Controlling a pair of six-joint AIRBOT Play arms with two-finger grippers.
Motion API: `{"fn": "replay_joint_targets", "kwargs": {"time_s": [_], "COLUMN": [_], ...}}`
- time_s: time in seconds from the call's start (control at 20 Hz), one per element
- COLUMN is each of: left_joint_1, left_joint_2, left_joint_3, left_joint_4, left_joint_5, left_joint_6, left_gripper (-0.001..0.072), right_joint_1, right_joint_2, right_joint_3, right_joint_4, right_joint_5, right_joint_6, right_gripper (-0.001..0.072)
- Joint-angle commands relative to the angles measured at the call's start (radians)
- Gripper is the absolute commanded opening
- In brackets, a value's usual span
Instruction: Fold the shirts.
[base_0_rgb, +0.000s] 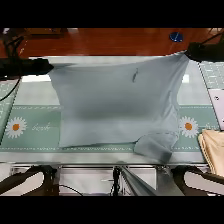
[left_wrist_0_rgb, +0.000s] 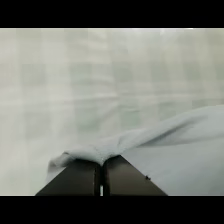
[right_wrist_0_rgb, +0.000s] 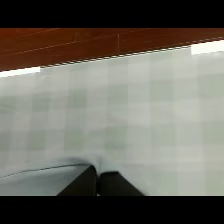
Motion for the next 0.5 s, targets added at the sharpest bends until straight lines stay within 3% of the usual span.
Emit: {"fn": "replay_joint_targets", "kwargs": {"time_s": [0.0, 0.45], "left_joint_1": [-0.045, -0.071], "left_joint_2": [-0.141, -0.304], "left_joint_3": [0.026, 0.027], "left_joint_4": [-0.002, -0.051], "left_joint_5": [0.132, 0.396], "left_joint_6": [0.017, 0.018], "left_gripper": [0.0018, 0.0018], "right_joint_1": [0.014, 0.015], "right_joint_2": [-0.119, -0.276], "right_joint_3": [0.001, 0.001], "right_joint_4": [-0.005, -0.002], "right_joint_5": [-0.127, -0.372], "right_joint_6": [-0.024, -0.083], "right_gripper": [0.0019, 0.0019]}}
